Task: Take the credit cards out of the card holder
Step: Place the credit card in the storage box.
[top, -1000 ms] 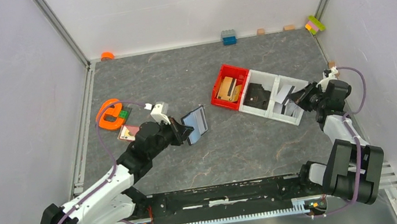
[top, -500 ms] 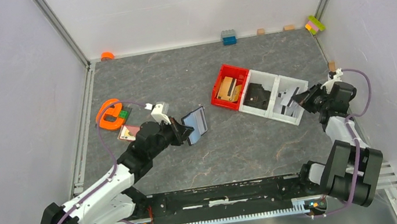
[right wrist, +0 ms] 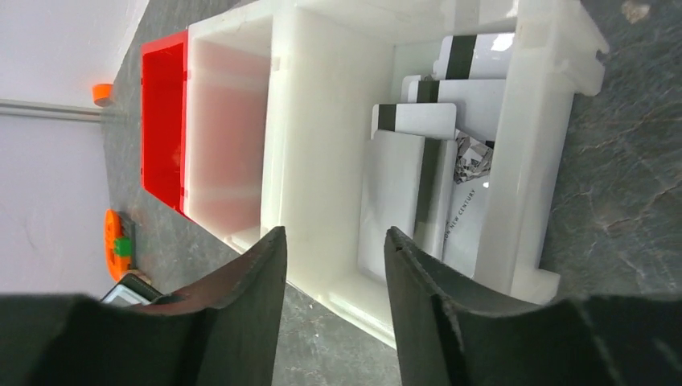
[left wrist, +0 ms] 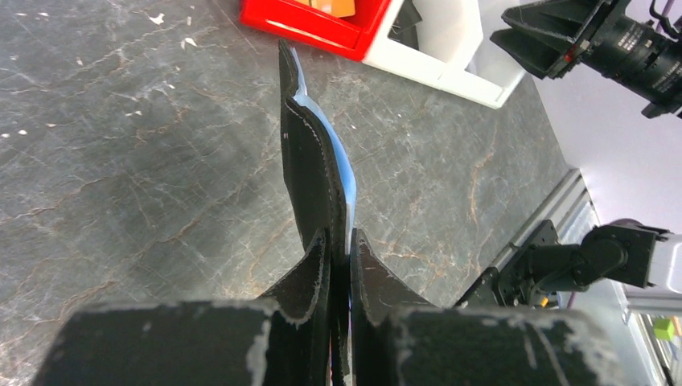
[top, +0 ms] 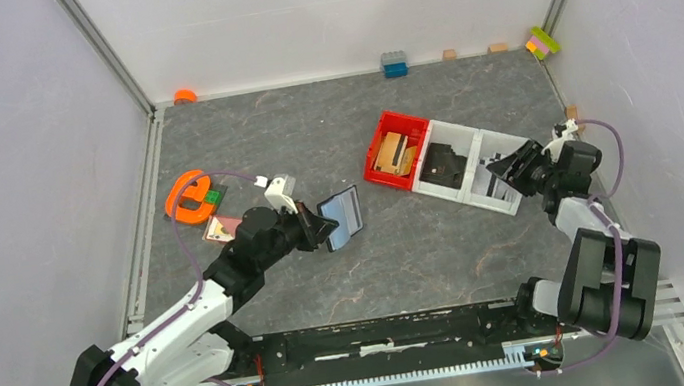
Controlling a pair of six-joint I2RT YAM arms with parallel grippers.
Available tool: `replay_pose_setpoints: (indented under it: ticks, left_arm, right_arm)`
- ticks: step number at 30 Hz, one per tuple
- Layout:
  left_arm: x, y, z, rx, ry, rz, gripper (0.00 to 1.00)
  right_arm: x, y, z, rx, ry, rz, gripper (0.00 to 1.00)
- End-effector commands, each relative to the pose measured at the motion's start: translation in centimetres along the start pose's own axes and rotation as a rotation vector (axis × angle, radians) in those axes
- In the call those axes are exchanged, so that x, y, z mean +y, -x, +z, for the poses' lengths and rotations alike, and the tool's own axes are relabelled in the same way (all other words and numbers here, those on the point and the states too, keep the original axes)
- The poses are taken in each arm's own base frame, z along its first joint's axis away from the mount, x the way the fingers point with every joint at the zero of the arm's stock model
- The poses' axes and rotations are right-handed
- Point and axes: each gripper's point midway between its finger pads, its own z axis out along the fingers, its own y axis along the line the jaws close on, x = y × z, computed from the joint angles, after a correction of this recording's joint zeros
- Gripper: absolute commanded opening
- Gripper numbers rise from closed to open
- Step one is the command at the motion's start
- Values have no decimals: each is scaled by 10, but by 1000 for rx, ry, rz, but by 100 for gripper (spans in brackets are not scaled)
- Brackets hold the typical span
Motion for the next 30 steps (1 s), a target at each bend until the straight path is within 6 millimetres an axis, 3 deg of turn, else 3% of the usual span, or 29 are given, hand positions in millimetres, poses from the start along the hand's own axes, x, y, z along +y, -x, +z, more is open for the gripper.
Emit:
replay_pose_setpoints:
  ticks: [1, 5, 6, 8, 13, 19, 26, 30]
  left_arm:
    - [-39, 27, -3, -60, -157, 19, 2]
    - [-56, 32, -12, -88, -251, 25, 2]
    - [-59, 32, -14, -95, -271, 27, 2]
    - [-66, 35, -19, -110, -310, 31, 2]
    - [-85, 38, -30, -130, -418, 38, 2]
    - [-107, 40, -46, -155, -557, 48, 2]
    - [-127, 40, -63, -171, -691, 56, 2]
    - [-135, 39, -69, -163, -750, 58, 2]
  right_arm:
    - [18, 28, -13, -115, 19, -118, 55]
    - [47, 34, -31, -190, 78, -237, 68]
    - [57, 35, -36, -206, 96, -277, 74]
    - [83, 34, -46, -234, 150, -360, 97]
    - [144, 11, -67, -235, 394, -486, 98]
    - [198, -53, -94, -135, 790, -573, 98]
    - [224, -105, -121, -53, 1040, -618, 98]
    - [232, -127, -123, 8, 1109, -624, 98]
